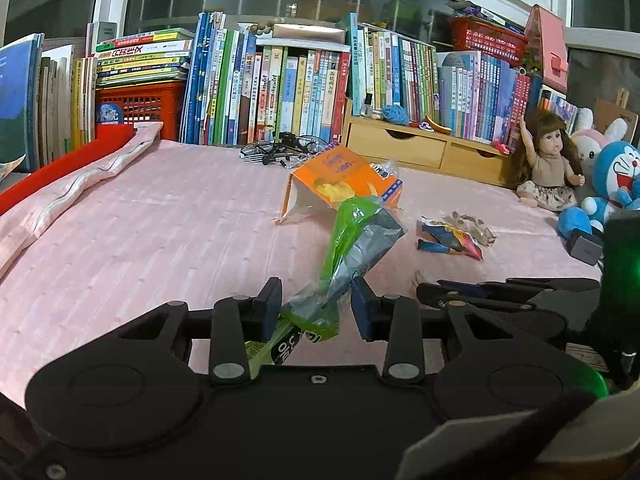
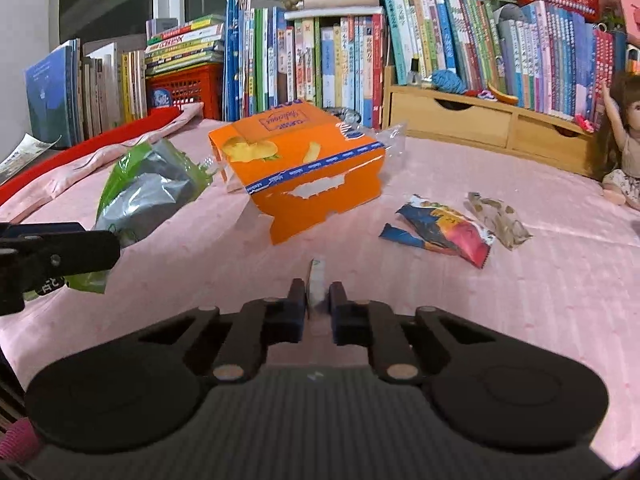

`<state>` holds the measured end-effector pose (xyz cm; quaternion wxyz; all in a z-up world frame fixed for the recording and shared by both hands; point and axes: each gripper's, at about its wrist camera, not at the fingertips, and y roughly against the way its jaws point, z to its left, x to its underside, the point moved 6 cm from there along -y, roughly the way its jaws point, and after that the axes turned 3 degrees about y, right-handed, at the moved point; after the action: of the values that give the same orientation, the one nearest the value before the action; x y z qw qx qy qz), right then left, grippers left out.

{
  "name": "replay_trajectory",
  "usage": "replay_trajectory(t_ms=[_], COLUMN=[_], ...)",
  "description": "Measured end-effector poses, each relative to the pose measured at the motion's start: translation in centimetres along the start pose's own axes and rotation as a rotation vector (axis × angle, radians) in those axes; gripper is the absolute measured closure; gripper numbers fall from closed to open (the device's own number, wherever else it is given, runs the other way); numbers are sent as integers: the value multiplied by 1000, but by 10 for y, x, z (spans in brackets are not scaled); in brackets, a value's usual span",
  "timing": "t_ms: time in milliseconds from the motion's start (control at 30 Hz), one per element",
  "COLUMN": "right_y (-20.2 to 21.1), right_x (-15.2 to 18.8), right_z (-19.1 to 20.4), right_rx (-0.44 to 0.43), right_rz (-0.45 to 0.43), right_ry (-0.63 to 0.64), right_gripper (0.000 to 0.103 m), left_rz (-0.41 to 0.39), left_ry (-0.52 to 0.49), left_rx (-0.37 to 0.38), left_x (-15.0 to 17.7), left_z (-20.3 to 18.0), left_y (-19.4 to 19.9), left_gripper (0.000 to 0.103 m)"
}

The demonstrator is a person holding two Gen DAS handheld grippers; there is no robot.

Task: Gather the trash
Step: 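Grasp the green plastic bag with the left tool while the right tool grasps a small white scrap, then lower both held items into the black trash bag and open both tools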

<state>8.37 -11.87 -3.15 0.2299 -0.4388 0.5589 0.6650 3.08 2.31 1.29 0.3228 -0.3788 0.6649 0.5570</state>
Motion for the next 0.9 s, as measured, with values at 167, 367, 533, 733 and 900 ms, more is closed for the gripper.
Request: replay_trajectory(t_ms=[167,367,533,733,900], right_y=[17,46,84,133,157], right_x=[0,6,22,57,90], right_z=[-3,-6,-5,-2,4], right_rx=[-8,-41,-67,-84,-105], right_rz=[-31,-69,-109,-122,-76], right_ry=[-14,-53,-88,-131,-153], right_gripper=[87,87,87,87,87], left_rz=[3,15,28,64,127], left_ry=[-9,-12,-6,11,14], left_rx=[10,29,79,161,221], left_x=[3,10,21,39,60], left_z=[-4,-9,-18,-25,-27], left_y=[4,16,36,68,89], left_gripper=[67,67,67,67,67])
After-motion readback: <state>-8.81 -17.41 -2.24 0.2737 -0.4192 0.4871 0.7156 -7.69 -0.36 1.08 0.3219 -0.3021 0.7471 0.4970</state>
